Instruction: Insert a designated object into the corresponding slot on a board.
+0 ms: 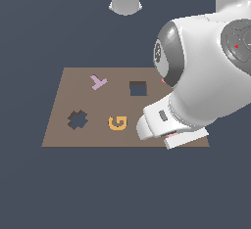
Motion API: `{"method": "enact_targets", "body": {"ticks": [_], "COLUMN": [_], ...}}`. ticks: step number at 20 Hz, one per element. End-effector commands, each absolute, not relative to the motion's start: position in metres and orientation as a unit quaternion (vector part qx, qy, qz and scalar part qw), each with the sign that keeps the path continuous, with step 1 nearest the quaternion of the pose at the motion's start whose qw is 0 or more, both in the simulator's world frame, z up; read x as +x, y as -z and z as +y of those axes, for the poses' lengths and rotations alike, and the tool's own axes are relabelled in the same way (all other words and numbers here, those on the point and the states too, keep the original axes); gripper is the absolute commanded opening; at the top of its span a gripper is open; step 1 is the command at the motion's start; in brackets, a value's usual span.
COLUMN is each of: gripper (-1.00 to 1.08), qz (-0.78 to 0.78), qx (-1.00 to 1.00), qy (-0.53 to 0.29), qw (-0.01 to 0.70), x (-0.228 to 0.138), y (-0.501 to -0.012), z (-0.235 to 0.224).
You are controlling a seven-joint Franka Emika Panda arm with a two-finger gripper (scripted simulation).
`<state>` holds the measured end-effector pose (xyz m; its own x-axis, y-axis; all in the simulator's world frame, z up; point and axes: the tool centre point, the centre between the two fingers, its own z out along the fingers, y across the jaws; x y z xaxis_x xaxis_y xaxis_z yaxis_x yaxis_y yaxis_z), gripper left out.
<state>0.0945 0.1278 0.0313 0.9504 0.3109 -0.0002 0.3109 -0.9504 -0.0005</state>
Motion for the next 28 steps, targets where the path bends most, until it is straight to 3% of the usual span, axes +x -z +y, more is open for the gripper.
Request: {"method": "enact_targets", "body": {"ticks": [1, 13, 22, 28], "gripper": [-1.00, -1.00, -1.00, -1.00], "qz": [-0.126, 0.071, 0.215, 0.273], "qx": [-0.992, -0.998, -0.977, -0.962], "qy": [0.000, 0.000, -0.001, -0.001], "qw": [0.000, 0.000, 0.000, 0.000], "x": [0.102, 0.115, 0.090, 0.072], "y": [-0.032, -0.037, -0.039, -0.041], "z": [0.107, -0.018, -0.110, -0.144]}}
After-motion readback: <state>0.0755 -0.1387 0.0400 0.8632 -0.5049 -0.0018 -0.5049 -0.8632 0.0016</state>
